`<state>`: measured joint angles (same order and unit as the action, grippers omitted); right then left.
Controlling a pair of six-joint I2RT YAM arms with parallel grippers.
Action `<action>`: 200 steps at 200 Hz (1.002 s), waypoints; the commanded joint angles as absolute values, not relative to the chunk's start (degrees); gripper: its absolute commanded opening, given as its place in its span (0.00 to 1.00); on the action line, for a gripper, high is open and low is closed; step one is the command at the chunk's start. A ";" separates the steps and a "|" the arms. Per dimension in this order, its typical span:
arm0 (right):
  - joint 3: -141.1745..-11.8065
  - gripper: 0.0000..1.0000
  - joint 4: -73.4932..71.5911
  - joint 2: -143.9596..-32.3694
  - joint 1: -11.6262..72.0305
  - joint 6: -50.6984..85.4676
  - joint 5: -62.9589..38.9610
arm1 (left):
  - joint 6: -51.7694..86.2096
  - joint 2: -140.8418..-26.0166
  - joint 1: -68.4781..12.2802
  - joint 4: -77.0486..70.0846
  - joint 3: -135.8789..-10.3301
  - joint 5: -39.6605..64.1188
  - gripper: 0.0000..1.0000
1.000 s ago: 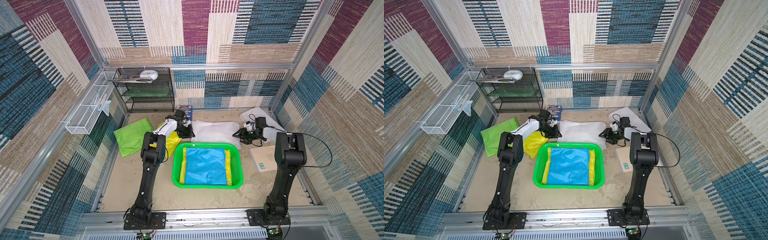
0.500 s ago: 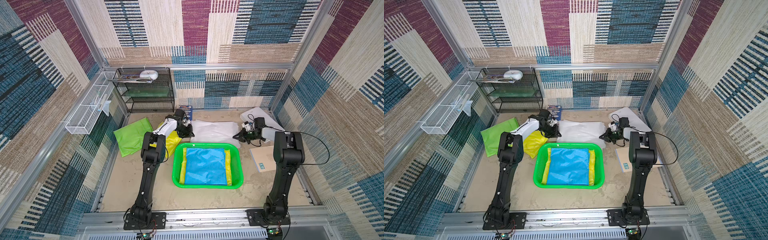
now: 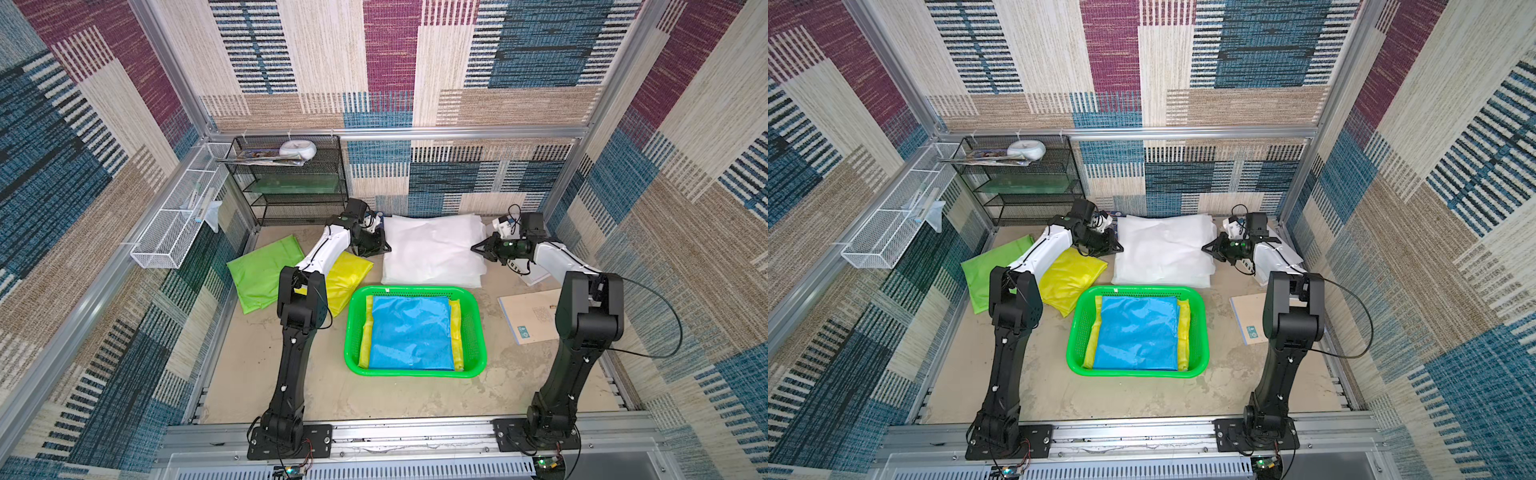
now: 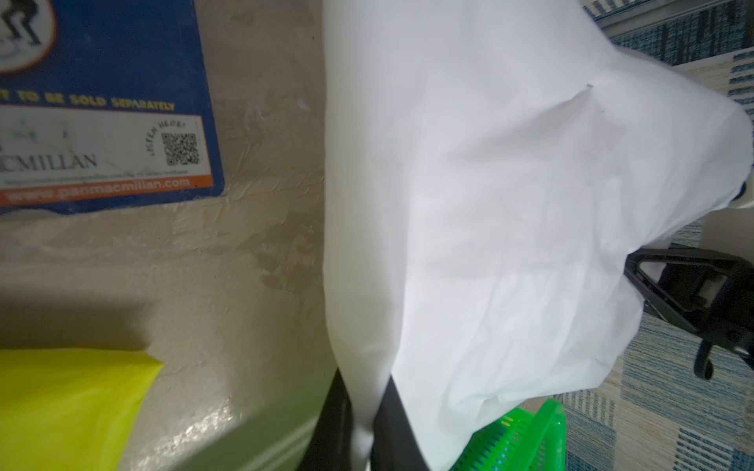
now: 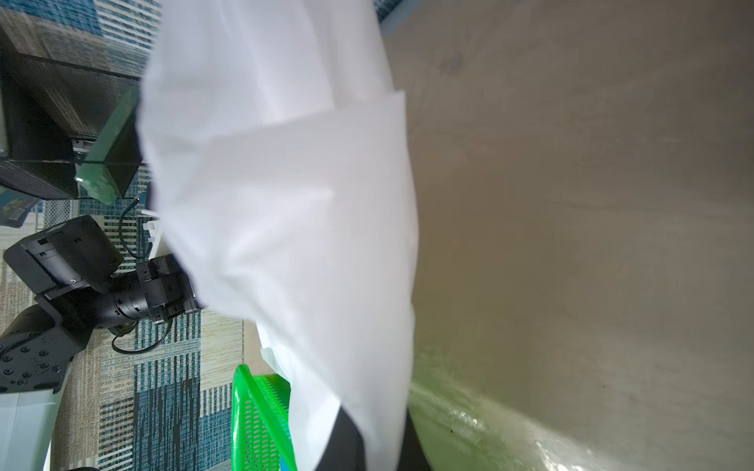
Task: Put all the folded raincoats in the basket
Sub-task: Pick up the raincoat from the center of the board, then place the raincoat in the basket.
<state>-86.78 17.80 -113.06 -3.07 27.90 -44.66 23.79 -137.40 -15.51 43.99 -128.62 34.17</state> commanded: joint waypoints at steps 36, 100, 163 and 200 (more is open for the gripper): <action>-94.94 0.00 27.83 -108.15 -1.91 29.89 -44.91 | 24.19 -133.70 -15.03 53.27 -137.97 34.65 0.00; -80.14 0.00 36.18 -90.25 -0.10 26.70 -43.08 | 21.47 -103.81 -14.68 57.50 -103.61 33.67 0.00; -51.47 0.00 33.55 -68.97 5.98 30.10 -41.39 | 23.54 -81.17 -15.28 55.62 -69.96 30.19 0.00; -43.90 0.00 31.70 -66.09 9.25 32.16 -38.87 | 25.26 -77.37 -17.04 50.75 -60.15 28.73 0.00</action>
<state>-45.80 33.69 -66.78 7.49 30.74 -43.46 23.86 -79.15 -16.32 53.80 -64.03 32.62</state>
